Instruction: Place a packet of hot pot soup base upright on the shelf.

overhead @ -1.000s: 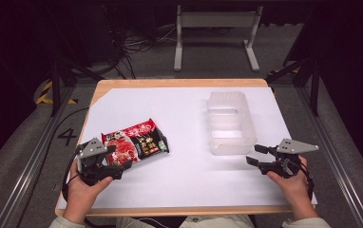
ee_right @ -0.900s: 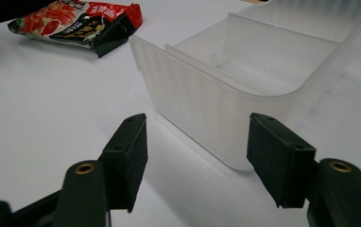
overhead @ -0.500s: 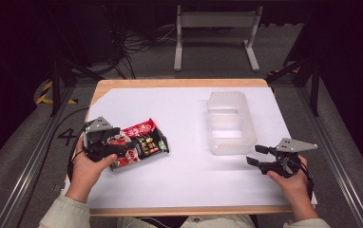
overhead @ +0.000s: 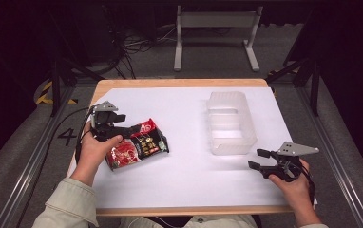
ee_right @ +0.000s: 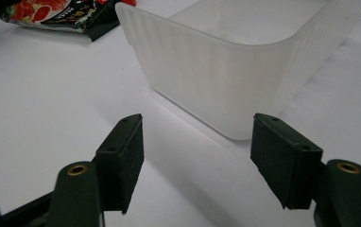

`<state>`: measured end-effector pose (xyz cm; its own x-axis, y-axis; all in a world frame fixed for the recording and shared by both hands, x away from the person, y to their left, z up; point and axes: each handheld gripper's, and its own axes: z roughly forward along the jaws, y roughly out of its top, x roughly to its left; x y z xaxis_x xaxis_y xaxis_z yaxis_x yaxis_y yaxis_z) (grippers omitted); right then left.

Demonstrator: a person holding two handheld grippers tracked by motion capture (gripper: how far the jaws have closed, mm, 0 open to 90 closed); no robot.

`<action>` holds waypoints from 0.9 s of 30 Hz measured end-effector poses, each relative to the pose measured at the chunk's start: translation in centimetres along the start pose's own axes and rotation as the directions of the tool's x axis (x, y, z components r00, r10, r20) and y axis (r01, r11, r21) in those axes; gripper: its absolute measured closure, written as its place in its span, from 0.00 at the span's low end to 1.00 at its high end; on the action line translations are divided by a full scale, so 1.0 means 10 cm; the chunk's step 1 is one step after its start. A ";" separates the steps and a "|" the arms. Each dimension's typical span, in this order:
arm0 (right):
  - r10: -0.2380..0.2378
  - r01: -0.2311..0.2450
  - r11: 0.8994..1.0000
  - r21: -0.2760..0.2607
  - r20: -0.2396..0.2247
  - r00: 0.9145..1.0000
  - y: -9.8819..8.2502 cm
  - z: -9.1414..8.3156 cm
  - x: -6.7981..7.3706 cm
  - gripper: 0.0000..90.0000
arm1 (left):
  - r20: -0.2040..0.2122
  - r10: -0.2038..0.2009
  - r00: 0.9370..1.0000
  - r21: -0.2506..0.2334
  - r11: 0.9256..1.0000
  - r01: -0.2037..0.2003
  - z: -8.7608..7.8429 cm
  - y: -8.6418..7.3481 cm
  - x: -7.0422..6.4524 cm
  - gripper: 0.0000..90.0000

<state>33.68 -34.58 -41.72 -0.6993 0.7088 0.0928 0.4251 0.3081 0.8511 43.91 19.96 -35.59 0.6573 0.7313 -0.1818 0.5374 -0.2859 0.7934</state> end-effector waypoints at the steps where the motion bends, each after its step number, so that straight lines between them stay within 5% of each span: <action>1: -0.001 0.001 1.000 0.002 0.000 1.000 0.00 0.00 0.00 0.39 | 0.009 -0.007 1.000 -0.021 1.000 0.007 0.01 0.01 0.03 0.21; 4: 0.001 -0.001 1.000 0.001 -0.001 1.000 -0.01 0.01 -0.01 0.38 | 0.025 -0.046 0.999 -0.053 0.997 0.047 0.06 0.03 0.09 0.21; 11: 0.005 -0.005 1.000 0.004 -0.004 1.000 -0.03 0.03 -0.04 0.38 | -0.035 -0.044 0.998 -0.025 0.999 0.043 0.19 0.09 0.22 0.21; 14: 0.000 0.000 1.000 0.003 -0.007 1.000 -0.03 0.03 -0.04 0.38 | -0.029 -0.064 0.998 -0.032 0.998 0.063 0.23 0.12 0.24 0.22; 27: -0.016 0.016 1.000 0.000 -0.026 1.000 -0.01 0.03 0.01 0.37 | -0.066 -0.013 0.998 -0.009 1.000 0.012 0.45 0.19 0.40 0.24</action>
<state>33.72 -34.32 -42.00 -0.7207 0.6869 0.0931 0.4143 0.3192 0.8523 49.86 19.56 -37.43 0.6139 0.7744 -0.1532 0.5410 -0.2715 0.7960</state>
